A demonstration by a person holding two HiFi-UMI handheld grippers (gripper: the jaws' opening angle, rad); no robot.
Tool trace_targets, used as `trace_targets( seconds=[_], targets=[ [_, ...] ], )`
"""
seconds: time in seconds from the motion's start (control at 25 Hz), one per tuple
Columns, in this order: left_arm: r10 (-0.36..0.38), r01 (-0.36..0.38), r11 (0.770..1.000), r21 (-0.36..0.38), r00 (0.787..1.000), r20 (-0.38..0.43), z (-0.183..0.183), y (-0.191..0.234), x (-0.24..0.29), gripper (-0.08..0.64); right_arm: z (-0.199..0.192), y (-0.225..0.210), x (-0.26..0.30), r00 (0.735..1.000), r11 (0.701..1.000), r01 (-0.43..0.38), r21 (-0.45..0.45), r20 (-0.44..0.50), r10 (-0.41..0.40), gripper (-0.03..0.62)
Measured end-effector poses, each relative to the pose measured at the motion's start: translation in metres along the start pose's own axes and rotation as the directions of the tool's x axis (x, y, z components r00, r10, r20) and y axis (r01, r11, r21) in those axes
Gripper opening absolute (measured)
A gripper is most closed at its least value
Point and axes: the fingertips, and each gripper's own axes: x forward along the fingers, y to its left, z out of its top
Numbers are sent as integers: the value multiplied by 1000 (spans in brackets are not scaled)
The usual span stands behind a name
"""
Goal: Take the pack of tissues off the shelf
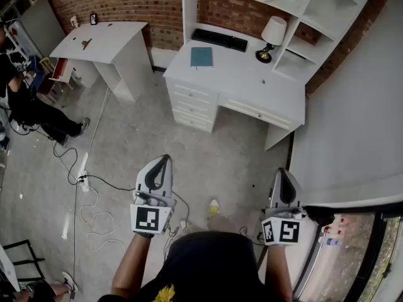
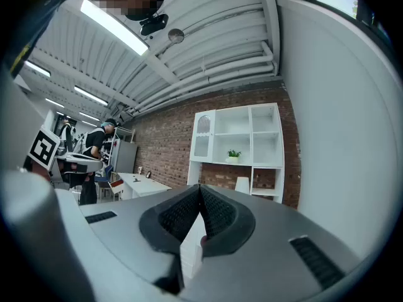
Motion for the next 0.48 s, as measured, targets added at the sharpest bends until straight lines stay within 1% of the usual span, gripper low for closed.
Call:
trace_targets(
  seconds=[0.28, 0.48],
  targets=[
    [5, -5, 1000, 6, 1000, -17, 0, 1, -9, 17, 0, 13, -3, 999, 999, -36, -2, -18, 36, 0],
    [-17, 17, 1000, 10, 999, -31, -4, 6, -12, 17, -2, 17, -9, 999, 1000, -18, -18, -46, 17, 0]
  ],
)
